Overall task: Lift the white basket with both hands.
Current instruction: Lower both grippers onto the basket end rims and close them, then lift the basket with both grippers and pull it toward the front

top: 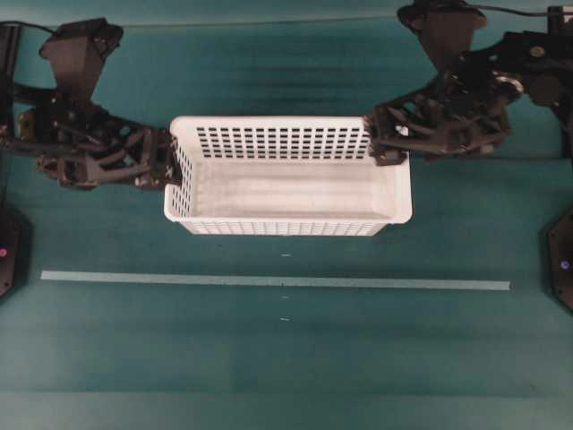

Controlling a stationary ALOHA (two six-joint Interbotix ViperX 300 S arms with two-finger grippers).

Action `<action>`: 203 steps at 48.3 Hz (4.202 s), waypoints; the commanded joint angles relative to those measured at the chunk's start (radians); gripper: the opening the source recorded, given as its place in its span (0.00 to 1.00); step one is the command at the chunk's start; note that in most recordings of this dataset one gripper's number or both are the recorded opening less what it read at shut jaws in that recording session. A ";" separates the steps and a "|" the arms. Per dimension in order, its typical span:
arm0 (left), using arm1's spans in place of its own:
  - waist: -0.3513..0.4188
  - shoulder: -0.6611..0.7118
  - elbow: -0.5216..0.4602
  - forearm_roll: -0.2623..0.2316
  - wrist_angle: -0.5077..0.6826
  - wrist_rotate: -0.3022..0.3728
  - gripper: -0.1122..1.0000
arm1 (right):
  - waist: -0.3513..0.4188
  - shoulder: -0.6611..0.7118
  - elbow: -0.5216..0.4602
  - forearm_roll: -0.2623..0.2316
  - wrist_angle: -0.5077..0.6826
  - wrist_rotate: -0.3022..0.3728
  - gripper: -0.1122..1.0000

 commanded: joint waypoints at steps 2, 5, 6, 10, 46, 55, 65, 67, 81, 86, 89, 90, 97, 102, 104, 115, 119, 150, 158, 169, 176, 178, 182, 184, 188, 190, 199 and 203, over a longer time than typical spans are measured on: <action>0.023 0.026 -0.002 0.003 -0.005 -0.002 0.93 | 0.009 0.032 -0.003 0.015 -0.037 0.002 0.96; 0.032 0.057 0.003 0.003 -0.005 0.000 0.93 | 0.015 0.048 -0.002 0.018 -0.041 0.002 0.96; 0.035 0.064 0.005 0.003 -0.006 0.002 0.93 | 0.017 0.052 -0.003 0.018 -0.041 0.002 0.96; 0.048 0.089 0.015 0.003 -0.006 0.008 0.93 | 0.025 0.069 0.011 0.018 -0.054 0.002 0.96; 0.100 0.275 0.046 0.003 -0.229 0.003 0.93 | 0.031 0.129 0.098 0.009 -0.196 0.114 0.96; 0.100 0.298 0.046 0.003 -0.242 0.002 0.93 | 0.031 0.132 0.098 -0.008 -0.198 0.137 0.96; 0.098 0.298 0.048 0.003 -0.245 0.008 0.92 | 0.031 0.132 0.097 -0.006 -0.196 0.140 0.96; 0.098 0.296 0.051 0.003 -0.250 0.009 0.92 | 0.031 0.132 0.097 -0.006 -0.198 0.140 0.95; 0.097 0.298 0.058 0.003 -0.253 0.008 0.51 | 0.031 0.132 0.098 0.002 -0.179 0.141 0.61; 0.095 0.298 0.063 0.003 -0.241 0.006 0.25 | 0.031 0.132 0.098 0.002 -0.156 0.141 0.35; 0.095 0.296 0.064 0.003 -0.241 0.006 0.16 | 0.031 0.132 0.098 0.002 -0.146 0.141 0.26; 0.095 0.296 0.063 0.002 -0.242 0.006 0.13 | 0.029 0.132 0.098 0.002 -0.146 0.140 0.26; 0.095 0.302 0.057 0.003 -0.245 0.005 0.10 | 0.026 0.132 0.100 0.002 -0.146 0.140 0.26; 0.095 0.302 0.057 0.003 -0.245 0.006 0.10 | 0.026 0.133 0.100 0.002 -0.146 0.138 0.25; 0.095 0.304 0.058 0.003 -0.244 0.006 0.10 | 0.026 0.135 0.100 0.002 -0.144 0.138 0.26; 0.091 0.284 0.048 0.002 -0.229 0.009 0.10 | 0.026 0.132 0.095 0.002 -0.123 0.138 0.25; 0.092 0.252 0.028 0.002 -0.206 0.005 0.10 | 0.026 0.118 0.080 0.002 -0.084 0.138 0.25; 0.044 0.179 -0.049 0.002 -0.072 -0.003 0.09 | 0.071 0.058 0.020 0.002 0.058 0.137 0.25; 0.021 0.176 -0.040 0.002 -0.071 -0.018 0.09 | 0.097 0.058 0.020 0.002 0.060 0.141 0.25; -0.041 0.170 -0.018 0.002 -0.071 -0.083 0.09 | 0.146 0.057 0.031 0.002 0.058 0.183 0.25; -0.078 0.161 -0.003 0.002 -0.075 -0.109 0.09 | 0.190 0.051 0.041 0.002 0.046 0.215 0.25; -0.092 0.160 0.002 0.002 -0.077 -0.121 0.09 | 0.204 0.049 0.044 0.002 0.041 0.222 0.25; -0.123 0.158 0.011 0.003 -0.080 -0.152 0.09 | 0.230 0.051 0.051 -0.002 0.023 0.249 0.25; -0.137 0.158 0.014 0.003 -0.080 -0.163 0.09 | 0.242 0.051 0.054 -0.003 0.012 0.262 0.25; -0.161 0.163 0.018 0.003 -0.084 -0.183 0.09 | 0.268 0.051 0.063 -0.005 -0.005 0.290 0.25; -0.173 0.164 0.018 0.003 -0.089 -0.192 0.09 | 0.281 0.051 0.069 -0.005 -0.011 0.302 0.25; -0.219 0.164 0.028 0.003 -0.123 -0.250 0.09 | 0.339 0.051 0.095 -0.006 -0.040 0.357 0.25; -0.232 0.169 0.034 0.003 -0.137 -0.264 0.09 | 0.359 0.052 0.104 -0.008 -0.055 0.379 0.25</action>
